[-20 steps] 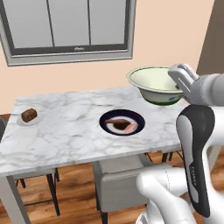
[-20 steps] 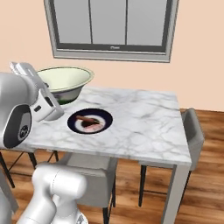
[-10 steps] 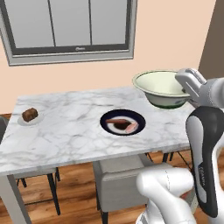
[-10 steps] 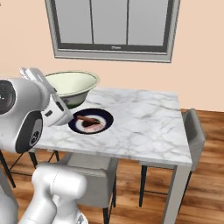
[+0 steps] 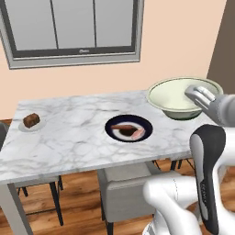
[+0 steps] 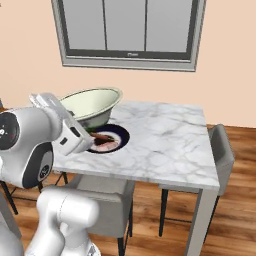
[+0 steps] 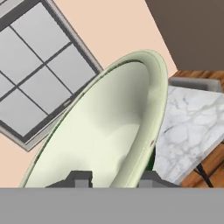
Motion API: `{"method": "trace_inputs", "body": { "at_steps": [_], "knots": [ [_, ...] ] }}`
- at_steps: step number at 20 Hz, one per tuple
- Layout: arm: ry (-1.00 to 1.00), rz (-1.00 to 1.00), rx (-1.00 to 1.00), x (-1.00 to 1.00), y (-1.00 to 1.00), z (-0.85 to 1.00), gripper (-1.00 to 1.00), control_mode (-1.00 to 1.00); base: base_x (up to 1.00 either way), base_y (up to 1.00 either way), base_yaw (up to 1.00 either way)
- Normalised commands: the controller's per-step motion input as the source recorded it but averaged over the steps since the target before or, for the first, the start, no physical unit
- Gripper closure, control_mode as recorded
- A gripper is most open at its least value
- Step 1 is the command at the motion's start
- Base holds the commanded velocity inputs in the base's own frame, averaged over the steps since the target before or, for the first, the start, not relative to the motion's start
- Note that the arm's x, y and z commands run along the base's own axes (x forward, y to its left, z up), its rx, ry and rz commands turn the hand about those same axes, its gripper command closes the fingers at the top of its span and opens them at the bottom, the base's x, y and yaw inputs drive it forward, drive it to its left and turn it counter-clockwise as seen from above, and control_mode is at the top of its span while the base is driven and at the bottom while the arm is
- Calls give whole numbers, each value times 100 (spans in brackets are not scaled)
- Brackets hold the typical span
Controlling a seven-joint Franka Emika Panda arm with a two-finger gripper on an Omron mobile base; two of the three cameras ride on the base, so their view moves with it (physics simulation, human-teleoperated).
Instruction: Take the smaller bowl and place it next to the appetizer plate on the dining counter , and place the larger bowl next to the plate with cooked food.
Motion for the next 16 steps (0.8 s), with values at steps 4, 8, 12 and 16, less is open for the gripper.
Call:
{"method": "trace_inputs", "body": {
  "at_steps": [4,8,12,16],
  "knots": [
    [2,0,0,6,-57,-8,100,-100,0,0,0],
    [18,0,3,2,-57,0,100,-100,0,0,0],
    [13,0,5,6,-42,-6,100,-100,0,0,0],
    [0,0,1,18,-32,-28,100,-100,0,0,0]
  ]
}}
